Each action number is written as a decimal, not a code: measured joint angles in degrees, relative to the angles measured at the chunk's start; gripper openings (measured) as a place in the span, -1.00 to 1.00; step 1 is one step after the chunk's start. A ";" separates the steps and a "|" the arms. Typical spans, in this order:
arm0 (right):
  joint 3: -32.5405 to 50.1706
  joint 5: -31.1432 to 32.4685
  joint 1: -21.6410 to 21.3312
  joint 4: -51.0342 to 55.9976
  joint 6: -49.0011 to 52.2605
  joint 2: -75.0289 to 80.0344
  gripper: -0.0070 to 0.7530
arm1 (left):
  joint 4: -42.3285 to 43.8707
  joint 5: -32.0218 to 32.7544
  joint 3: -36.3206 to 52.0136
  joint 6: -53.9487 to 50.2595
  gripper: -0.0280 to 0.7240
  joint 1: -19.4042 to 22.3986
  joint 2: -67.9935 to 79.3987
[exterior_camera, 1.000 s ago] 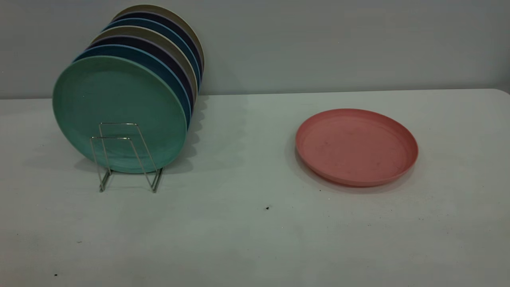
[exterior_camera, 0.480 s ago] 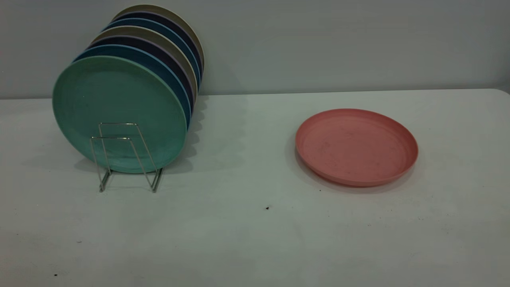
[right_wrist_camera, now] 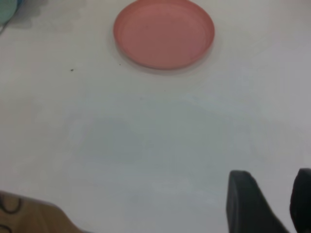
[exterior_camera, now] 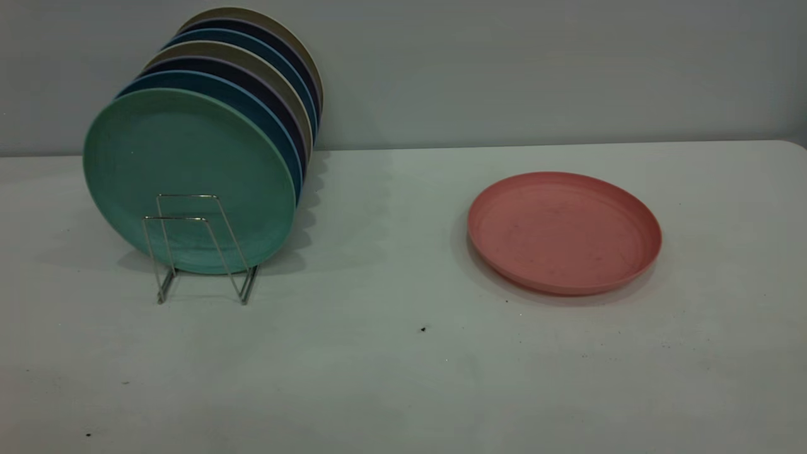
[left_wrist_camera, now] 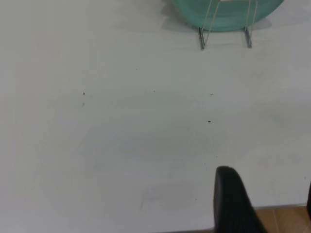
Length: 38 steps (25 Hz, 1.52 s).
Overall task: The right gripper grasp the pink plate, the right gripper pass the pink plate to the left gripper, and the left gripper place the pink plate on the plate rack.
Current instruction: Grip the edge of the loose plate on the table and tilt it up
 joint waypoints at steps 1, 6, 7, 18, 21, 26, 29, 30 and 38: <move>0.00 0.00 0.00 0.00 0.00 0.00 -0.35 | 0.00 0.00 0.00 0.00 0.15 0.00 0.00; 0.00 0.00 0.00 0.00 0.00 0.00 -0.35 | 0.00 0.00 0.00 0.00 0.15 0.00 0.00; 0.00 0.00 0.00 0.00 0.00 0.00 -0.35 | 0.00 0.00 0.00 0.00 0.15 0.00 0.00; 0.00 -0.90 0.00 1.74 1.23 1.29 -0.34 | 3.57 -1.15 -0.59 -4.45 0.36 0.00 6.51; -0.06 -2.10 0.00 1.74 2.63 8.06 -0.24 | 3.63 -6.59 -2.02 -4.76 0.53 0.00 16.71; -1.62 -8.07 0.00 4.57 2.82 25.11 0.07 | 3.63 -14.46 -8.85 -1.44 0.63 0.00 37.08; -3.01 -12.32 0.00 7.25 0.97 35.33 0.23 | 2.97 -16.07 -14.55 2.10 0.63 0.00 48.76; -3.53 -14.24 0.00 8.16 -0.25 38.67 0.26 | 2.15 -16.62 -16.54 2.95 0.63 0.00 52.48; -7.31 -27.21 0.00 23.03 -16.36 62.31 0.28 | -10.95 -23.78 -27.76 14.01 0.63 -2.56 75.36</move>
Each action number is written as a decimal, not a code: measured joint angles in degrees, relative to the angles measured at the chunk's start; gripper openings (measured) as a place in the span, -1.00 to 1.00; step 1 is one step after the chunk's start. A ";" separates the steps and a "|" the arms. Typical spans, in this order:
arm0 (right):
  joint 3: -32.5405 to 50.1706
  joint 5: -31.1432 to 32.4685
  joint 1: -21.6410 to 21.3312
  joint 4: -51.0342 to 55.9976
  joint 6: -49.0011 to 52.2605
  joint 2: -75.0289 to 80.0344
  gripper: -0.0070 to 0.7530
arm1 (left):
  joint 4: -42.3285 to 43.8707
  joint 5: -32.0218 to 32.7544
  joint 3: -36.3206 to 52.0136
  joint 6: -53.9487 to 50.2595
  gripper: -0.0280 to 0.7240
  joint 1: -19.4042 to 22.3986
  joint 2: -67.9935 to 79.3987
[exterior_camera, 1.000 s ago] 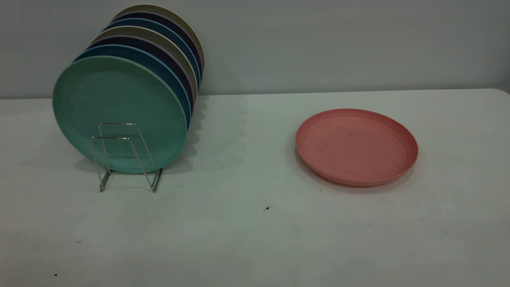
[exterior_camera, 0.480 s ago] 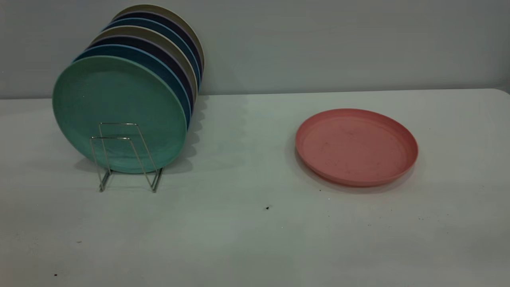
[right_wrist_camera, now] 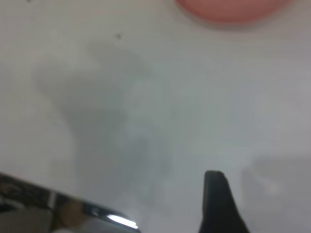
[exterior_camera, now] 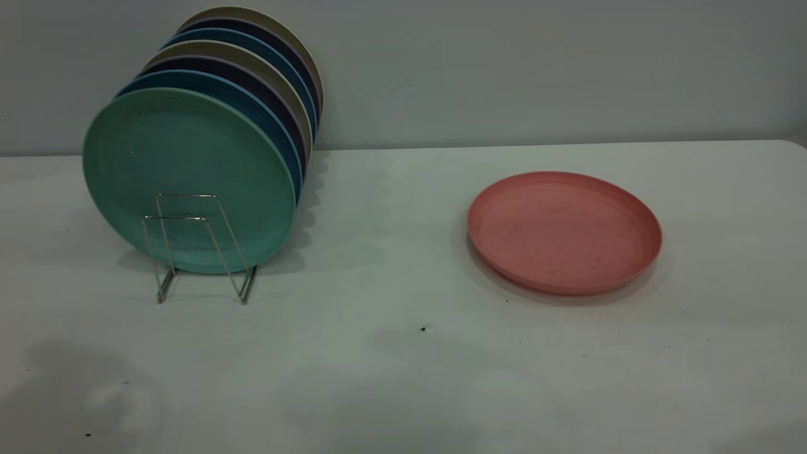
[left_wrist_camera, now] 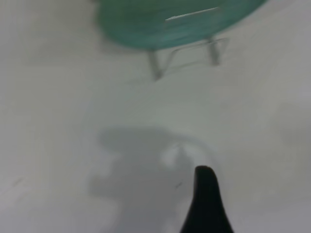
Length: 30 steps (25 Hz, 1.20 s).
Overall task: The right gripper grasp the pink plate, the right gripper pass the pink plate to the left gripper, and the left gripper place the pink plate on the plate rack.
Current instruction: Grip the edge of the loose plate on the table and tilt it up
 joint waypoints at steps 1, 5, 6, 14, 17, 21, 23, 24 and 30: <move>-0.52 -1.70 0.00 2.26 -2.05 2.48 0.28 | -2.01 -0.77 -0.90 1.61 0.63 -1.12 2.62; -4.26 -8.83 0.00 9.27 -9.77 13.97 0.28 | -6.24 -3.45 -5.40 4.98 0.63 -6.77 12.23; -5.53 -9.74 0.00 10.78 -10.90 17.05 0.28 | -6.46 -3.79 -6.83 5.18 0.63 -8.35 14.80; -21.96 -6.59 -3.80 14.43 -13.80 40.82 0.26 | -9.33 -4.34 -20.06 5.42 0.63 -16.20 31.30; -29.16 -2.15 -7.08 15.99 -15.08 49.72 0.22 | -12.23 -4.34 -25.01 5.42 0.63 -17.38 36.89; -37.34 0.80 -9.46 20.37 -18.54 60.30 0.21 | -16.11 -4.74 -29.59 5.32 0.63 -17.76 43.56; -40.89 1.85 -9.70 21.54 -19.71 64.74 0.21 | -17.00 -5.03 -30.00 5.32 0.63 -17.89 45.33; -42.28 2.25 -9.70 21.82 -20.08 67.04 0.21 | -17.11 -4.97 -30.00 5.32 0.63 -18.02 45.86; -50.20 3.04 -9.70 23.48 -20.55 76.73 0.21 | -17.38 -4.72 -30.29 5.32 0.63 -18.01 46.24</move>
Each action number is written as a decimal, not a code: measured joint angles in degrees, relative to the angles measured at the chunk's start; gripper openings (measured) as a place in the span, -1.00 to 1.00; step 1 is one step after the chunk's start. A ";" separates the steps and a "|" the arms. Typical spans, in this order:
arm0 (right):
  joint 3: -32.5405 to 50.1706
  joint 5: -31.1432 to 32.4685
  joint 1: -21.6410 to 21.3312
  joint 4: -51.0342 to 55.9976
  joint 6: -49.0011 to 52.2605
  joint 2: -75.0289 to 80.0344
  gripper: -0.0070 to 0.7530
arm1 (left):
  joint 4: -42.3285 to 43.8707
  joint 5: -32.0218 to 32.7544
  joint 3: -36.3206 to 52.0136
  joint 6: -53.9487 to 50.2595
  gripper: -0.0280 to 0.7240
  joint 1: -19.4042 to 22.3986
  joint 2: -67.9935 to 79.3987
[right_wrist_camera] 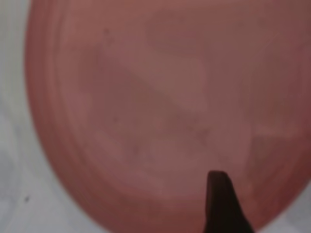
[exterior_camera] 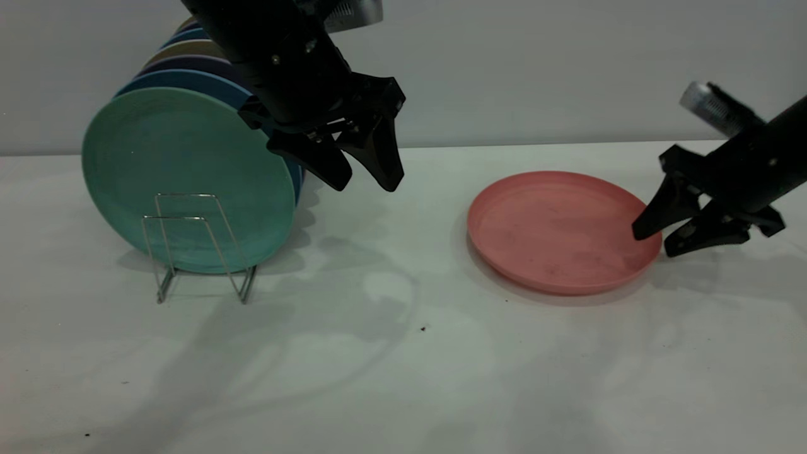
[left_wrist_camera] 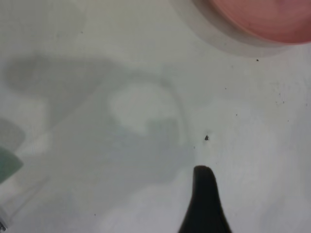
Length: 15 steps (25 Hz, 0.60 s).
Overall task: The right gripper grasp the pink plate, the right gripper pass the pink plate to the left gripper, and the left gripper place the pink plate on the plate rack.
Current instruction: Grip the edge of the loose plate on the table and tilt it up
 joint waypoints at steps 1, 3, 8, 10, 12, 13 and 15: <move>-0.72 0.00 0.00 0.06 -0.05 0.90 0.21 | 0.00 0.06 0.00 0.00 0.63 0.00 0.00; -1.74 0.02 0.00 0.26 -0.09 1.91 0.21 | 0.00 0.43 -0.11 0.00 0.63 0.00 0.00; -2.08 -0.63 0.00 1.97 -0.49 2.80 0.21 | -0.06 0.66 -0.17 0.00 0.63 -0.04 0.00; -2.08 -0.59 0.00 4.18 -1.35 3.94 0.19 | -0.06 0.66 -0.17 0.00 0.63 -0.04 0.00; -2.26 0.14 0.00 7.18 -2.45 4.80 0.13 | -0.06 0.66 -0.17 0.06 0.63 -0.04 0.00; -2.47 0.38 0.00 8.26 -3.33 5.21 0.06 | -0.06 0.66 -0.17 0.30 0.63 -0.04 0.00; -2.53 0.43 0.00 9.66 -5.44 5.68 -0.25 | -0.06 0.60 -0.17 0.63 0.63 -0.04 0.00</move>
